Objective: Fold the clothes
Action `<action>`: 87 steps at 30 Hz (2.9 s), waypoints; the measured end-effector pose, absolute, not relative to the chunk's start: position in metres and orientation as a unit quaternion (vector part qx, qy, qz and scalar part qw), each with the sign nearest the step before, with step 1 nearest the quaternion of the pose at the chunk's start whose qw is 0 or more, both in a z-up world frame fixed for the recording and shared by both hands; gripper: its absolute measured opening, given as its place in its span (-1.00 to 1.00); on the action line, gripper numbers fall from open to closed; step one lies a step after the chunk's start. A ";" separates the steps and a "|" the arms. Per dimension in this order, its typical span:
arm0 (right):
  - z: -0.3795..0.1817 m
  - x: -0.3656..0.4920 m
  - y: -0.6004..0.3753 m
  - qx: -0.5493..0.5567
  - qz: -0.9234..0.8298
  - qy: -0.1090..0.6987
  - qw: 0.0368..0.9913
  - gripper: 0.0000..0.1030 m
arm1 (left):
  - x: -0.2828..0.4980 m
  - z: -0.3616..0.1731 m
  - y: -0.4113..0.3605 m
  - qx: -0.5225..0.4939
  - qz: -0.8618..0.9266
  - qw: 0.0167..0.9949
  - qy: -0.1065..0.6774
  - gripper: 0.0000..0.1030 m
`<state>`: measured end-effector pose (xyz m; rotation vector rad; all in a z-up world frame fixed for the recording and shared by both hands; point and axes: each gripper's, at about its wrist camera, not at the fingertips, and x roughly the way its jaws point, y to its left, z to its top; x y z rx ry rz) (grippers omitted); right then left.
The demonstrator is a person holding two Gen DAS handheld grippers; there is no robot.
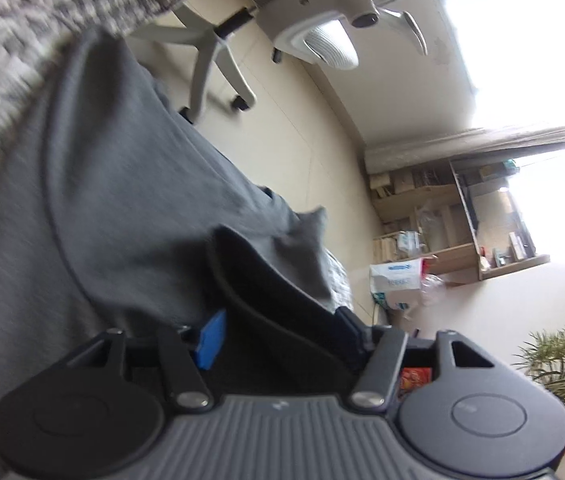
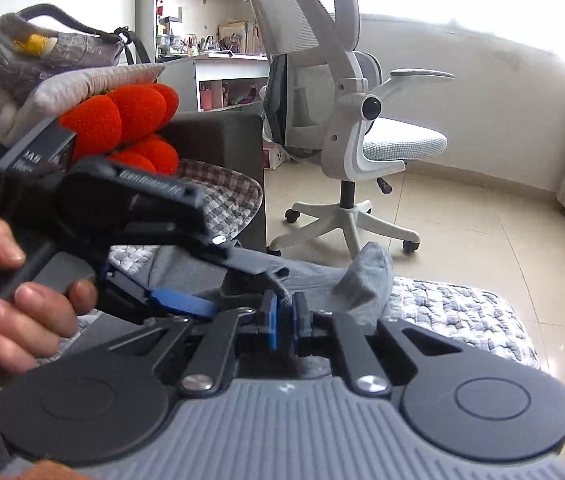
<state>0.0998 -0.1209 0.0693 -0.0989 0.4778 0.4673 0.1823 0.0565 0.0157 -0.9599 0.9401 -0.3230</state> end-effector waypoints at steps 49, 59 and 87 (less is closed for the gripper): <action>0.045 -0.174 -0.161 -0.104 0.153 0.336 0.923 -0.22 | 0.210 0.009 0.090 -0.300 -0.133 0.862 0.385 -0.35; 0.016 -0.178 -0.145 -0.160 0.096 0.365 0.912 -0.96 | 0.207 0.015 0.060 -0.222 -0.124 0.880 0.401 -0.89; 0.003 -0.192 -0.097 -0.233 0.095 0.338 0.907 -0.94 | 0.209 0.021 0.070 -0.231 -0.119 0.878 0.402 -0.95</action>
